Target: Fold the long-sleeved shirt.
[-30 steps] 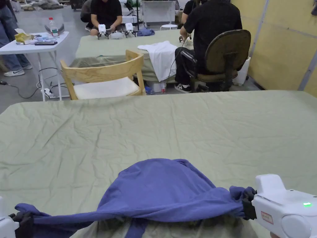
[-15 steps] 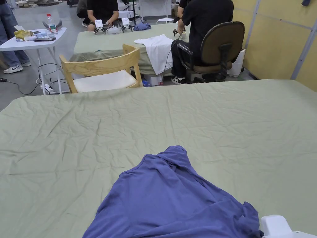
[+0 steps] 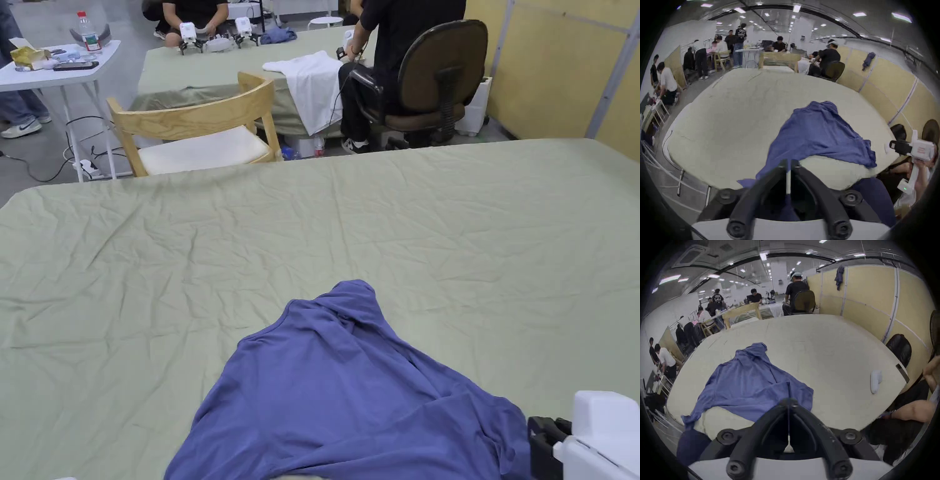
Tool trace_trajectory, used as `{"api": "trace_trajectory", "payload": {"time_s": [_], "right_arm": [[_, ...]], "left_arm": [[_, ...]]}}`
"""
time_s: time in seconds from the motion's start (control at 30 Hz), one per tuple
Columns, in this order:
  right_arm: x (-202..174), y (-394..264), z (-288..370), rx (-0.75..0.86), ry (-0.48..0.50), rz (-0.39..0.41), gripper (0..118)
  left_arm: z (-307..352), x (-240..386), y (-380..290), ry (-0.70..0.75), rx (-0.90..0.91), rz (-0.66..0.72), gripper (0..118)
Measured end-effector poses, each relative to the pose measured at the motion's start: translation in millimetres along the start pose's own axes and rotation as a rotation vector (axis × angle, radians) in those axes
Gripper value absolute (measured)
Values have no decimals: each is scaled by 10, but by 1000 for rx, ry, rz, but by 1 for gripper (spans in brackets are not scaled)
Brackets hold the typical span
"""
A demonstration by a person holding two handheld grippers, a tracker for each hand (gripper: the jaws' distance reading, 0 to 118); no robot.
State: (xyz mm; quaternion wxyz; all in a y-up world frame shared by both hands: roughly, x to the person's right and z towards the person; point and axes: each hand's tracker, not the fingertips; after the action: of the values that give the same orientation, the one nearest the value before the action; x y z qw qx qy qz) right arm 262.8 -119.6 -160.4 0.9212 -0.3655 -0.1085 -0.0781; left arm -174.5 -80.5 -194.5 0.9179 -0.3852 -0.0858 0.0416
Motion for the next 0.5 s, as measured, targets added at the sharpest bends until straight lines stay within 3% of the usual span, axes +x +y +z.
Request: {"api": "trace_trajectory", "payload": {"time_s": [0.1, 0.3, 0.5], "right_arm": [[-6, -67, 46, 26, 37, -17, 3], [-170, 58, 31, 17, 87, 6, 3], [-238, 122, -182, -20, 117, -21, 3]], "left_arm": [[-143, 101, 45, -93, -50, -43, 0], [-891, 334, 531, -68, -57, -87, 0], [-2370, 337, 1184, -117, -144, -35, 1]]}}
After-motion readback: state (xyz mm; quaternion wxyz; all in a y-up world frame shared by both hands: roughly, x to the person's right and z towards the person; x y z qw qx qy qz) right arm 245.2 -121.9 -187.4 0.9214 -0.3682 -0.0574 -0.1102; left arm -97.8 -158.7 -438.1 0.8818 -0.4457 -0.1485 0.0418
